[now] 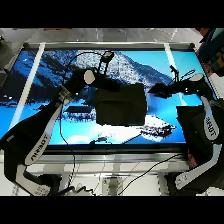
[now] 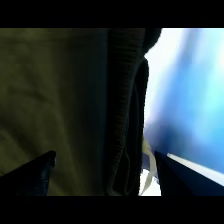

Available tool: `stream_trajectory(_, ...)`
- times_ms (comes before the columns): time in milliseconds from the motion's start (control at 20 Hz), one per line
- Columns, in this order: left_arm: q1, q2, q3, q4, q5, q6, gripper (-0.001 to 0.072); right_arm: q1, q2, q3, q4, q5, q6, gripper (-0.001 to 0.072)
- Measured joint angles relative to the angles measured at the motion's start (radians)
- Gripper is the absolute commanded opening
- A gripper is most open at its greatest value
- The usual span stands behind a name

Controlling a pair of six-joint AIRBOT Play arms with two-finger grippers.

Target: Fold the clothes and pants, and hang the long-sleeved shirts on hangers.

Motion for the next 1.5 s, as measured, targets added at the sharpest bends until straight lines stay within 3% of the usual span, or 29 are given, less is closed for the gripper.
stream_trajectory(350, -0.006, 0.000, 0.000, 0.008, -0.055, 0.004, 0.0105, 0.148, -0.033, -0.073, -0.083, -0.248, 0.230, 0.0689)
stream_trajectory(500, -0.008, 0.000, 0.000, 0.009, -0.071, 0.004, 0.0105, 0.158, -0.062, -0.072, -0.099, -0.280, 0.359, 0.0682)
stream_trajectory(550, -0.008, 0.000, 0.000, 0.009, -0.074, 0.004, 0.0104, 0.158, -0.074, -0.071, -0.093, -0.272, 0.378, 0.0640)
stream_trajectory(600, -0.008, 0.000, 0.000, 0.013, -0.077, 0.004, 0.0104, 0.159, -0.085, -0.069, -0.080, -0.258, 0.379, 0.0549)
stream_trajectory(700, -0.008, 0.000, 0.000, 0.015, -0.079, 0.004, 0.0105, 0.171, -0.110, -0.070, -0.032, -0.201, 0.344, 0.0282)
stream_trajectory(850, -0.008, 0.000, 0.000, 0.018, -0.080, 0.004, 0.0105, 0.212, -0.128, -0.071, 0.066, -0.144, 0.228, 0.0033)
stream_trajectory(950, -0.008, 0.001, 0.000, 0.019, -0.082, 0.004, 0.0104, 0.238, -0.132, -0.064, 0.141, -0.132, 0.138, 0.0033)
stream_trajectory(1050, -0.002, 0.014, 0.000, 0.020, -0.083, 0.004, 0.0021, 0.249, -0.130, -0.032, 0.205, -0.113, 0.072, 0.0032)
stream_trajectory(1150, 0.013, 0.044, 0.000, 0.021, -0.083, 0.008, 0.0021, 0.233, -0.113, 0.024, 0.240, -0.077, 0.038, 0.0032)
stream_trajectory(1300, 0.053, 0.125, 0.000, 0.022, -0.088, 0.021, 0.0020, 0.155, -0.052, 0.114, 0.260, -0.038, 0.055, 0.0032)
stream_trajectory(1500, 0.109, 0.275, 0.000, 0.022, -0.105, 0.030, 0.0021, -0.036, 0.105, 0.196, 0.233, 0.026, 0.187, 0.0032)
